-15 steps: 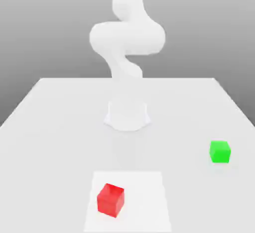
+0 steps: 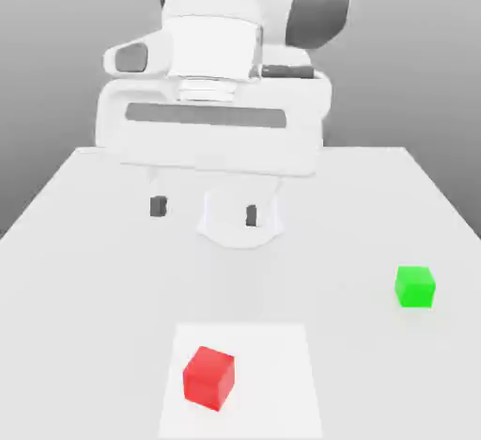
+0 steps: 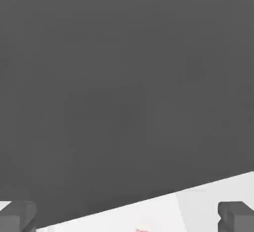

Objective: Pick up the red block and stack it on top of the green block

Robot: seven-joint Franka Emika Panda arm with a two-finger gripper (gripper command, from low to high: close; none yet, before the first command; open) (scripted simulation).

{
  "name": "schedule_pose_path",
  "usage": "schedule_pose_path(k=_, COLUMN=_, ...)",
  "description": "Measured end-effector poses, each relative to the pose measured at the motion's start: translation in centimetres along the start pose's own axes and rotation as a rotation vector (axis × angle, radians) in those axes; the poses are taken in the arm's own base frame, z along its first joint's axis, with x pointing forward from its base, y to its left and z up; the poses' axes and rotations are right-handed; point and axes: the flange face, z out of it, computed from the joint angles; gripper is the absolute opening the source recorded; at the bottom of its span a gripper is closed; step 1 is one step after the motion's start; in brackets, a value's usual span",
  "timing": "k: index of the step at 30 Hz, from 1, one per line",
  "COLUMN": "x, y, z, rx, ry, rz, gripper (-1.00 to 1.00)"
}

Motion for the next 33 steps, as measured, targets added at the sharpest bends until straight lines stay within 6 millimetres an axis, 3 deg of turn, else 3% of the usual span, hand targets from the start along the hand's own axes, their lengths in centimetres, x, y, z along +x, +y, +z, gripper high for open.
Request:
schedule_pose_path(k=6, x=-2.2, y=4.8, z=11.0, rx=-0.155, ry=-0.11, rz=0.096, gripper=0.0)
schedule_pose_path(k=12, x=-3.9, y=7.1, z=18.5, rx=-0.194, ry=-0.14, rz=0.118, gripper=0.0)
schedule_pose_path(k=13, x=-4.1, y=7.4, z=19.4, rx=-0.194, ry=-0.14, rz=0.118, gripper=-1.0)
schedule_pose_path(k=20, x=-4.1, y=7.4, z=19.5, rx=-0.194, ry=-0.139, rz=0.118, gripper=-1.0)
schedule_pose_path(k=25, x=-3.3, y=6.5, z=14.7, rx=-0.194, ry=-0.139, rz=0.118, gripper=-1.0)
schedule_pose_path(k=26, x=-4.1, y=5.9, z=13.8, rx=-0.191, ry=-0.143, rz=0.1, gripper=-1.0)
schedule_pose_path(k=27, x=-6.4, y=4.8, z=13.1, rx=-0.183, ry=-0.153, rz=0.053, gripper=-1.0)
schedule_pose_path(k=29, x=-12.9, y=2.3, z=11.6, rx=-0.166, ry=-0.176, rz=-0.087, gripper=-1.0)
schedule_pose_path(k=33, x=-24.6, y=1.2, z=8.6, rx=-0.141, ry=-0.209, rz=-0.327, gripper=-1.0)
